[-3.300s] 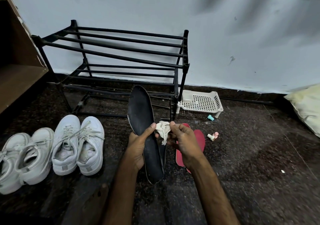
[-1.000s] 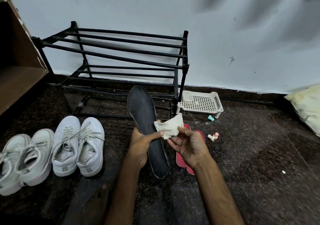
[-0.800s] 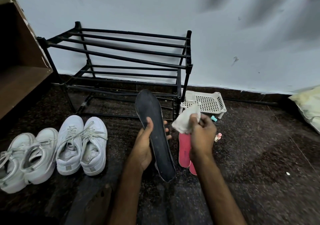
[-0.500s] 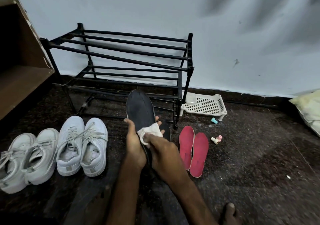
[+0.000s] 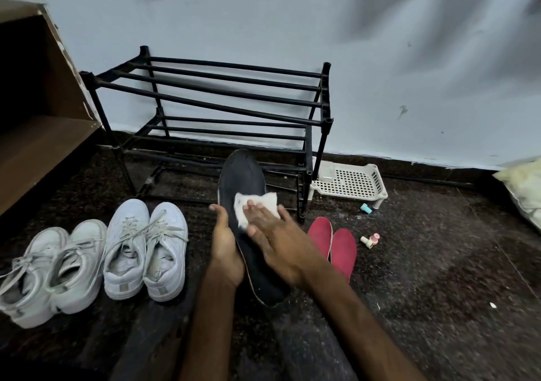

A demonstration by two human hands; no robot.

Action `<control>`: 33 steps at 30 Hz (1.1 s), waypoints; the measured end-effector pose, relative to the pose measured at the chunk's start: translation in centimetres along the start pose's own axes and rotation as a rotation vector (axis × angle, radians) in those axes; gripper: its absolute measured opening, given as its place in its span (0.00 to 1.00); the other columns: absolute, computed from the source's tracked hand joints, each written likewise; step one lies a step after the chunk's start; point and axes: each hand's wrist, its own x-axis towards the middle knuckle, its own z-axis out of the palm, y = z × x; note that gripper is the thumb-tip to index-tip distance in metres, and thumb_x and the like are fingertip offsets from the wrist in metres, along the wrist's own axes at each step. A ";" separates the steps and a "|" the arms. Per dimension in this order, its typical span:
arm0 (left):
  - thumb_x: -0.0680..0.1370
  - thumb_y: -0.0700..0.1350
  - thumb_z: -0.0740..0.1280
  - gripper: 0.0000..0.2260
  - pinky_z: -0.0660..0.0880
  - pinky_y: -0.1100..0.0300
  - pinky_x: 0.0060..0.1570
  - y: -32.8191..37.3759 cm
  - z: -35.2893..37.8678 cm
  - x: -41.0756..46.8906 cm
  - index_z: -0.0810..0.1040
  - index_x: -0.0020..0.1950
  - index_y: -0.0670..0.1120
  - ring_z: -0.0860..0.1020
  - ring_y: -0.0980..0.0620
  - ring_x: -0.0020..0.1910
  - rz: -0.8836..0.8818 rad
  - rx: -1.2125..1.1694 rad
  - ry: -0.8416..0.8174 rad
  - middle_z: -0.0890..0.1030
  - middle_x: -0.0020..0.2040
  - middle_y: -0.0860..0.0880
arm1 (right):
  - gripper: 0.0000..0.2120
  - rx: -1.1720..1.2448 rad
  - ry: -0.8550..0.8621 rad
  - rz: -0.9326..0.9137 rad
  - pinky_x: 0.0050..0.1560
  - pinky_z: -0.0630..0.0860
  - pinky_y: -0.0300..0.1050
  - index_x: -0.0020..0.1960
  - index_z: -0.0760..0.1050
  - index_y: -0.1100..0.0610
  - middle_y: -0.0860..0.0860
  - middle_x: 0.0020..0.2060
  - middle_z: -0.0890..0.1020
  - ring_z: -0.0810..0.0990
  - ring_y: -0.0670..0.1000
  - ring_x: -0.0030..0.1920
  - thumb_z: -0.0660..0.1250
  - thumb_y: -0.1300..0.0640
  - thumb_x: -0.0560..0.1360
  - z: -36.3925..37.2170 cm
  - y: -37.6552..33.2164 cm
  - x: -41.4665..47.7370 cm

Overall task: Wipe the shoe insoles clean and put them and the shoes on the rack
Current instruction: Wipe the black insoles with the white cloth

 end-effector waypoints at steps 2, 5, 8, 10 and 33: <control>0.72 0.77 0.48 0.45 0.72 0.44 0.61 0.7 -0.2 0.3 0.75 0.69 0.42 0.79 0.42 0.59 0.014 -0.064 -0.024 0.77 0.66 0.41 | 0.24 0.110 0.006 -0.099 0.77 0.41 0.40 0.79 0.57 0.53 0.46 0.77 0.58 0.50 0.38 0.77 0.49 0.49 0.84 0.9 -1.7 -3.3; 0.76 0.72 0.47 0.39 0.71 0.34 0.62 1.1 -0.5 0.5 0.79 0.66 0.45 0.77 0.41 0.65 0.132 -0.148 -0.041 0.78 0.67 0.45 | 0.23 0.281 0.019 -0.124 0.76 0.44 0.37 0.78 0.59 0.51 0.43 0.76 0.60 0.52 0.34 0.75 0.51 0.50 0.84 1.8 -2.8 -6.7; 0.75 0.73 0.45 0.42 0.69 0.37 0.65 0.9 0.7 -0.6 0.85 0.55 0.43 0.80 0.42 0.59 0.079 -0.076 -0.076 0.82 0.61 0.44 | 0.25 0.133 0.061 -0.089 0.77 0.42 0.43 0.78 0.57 0.49 0.43 0.77 0.59 0.49 0.35 0.76 0.46 0.46 0.83 1.3 -2.3 -5.3; 0.75 0.73 0.44 0.42 0.75 0.48 0.60 0.5 2.2 -1.5 0.85 0.51 0.42 0.84 0.45 0.50 0.044 0.025 -0.036 0.85 0.53 0.42 | 0.26 0.054 0.113 -0.039 0.78 0.41 0.46 0.79 0.54 0.50 0.44 0.78 0.56 0.47 0.37 0.77 0.45 0.46 0.83 0.2 -1.6 -2.7; 0.69 0.76 0.54 0.37 0.76 0.51 0.49 2.6 1.9 -0.9 0.82 0.50 0.46 0.83 0.45 0.40 0.247 -0.025 0.221 0.83 0.48 0.41 | 0.18 0.486 0.295 0.052 0.67 0.69 0.44 0.67 0.76 0.53 0.47 0.63 0.79 0.75 0.41 0.63 0.54 0.50 0.84 0.0 -6.0 -2.1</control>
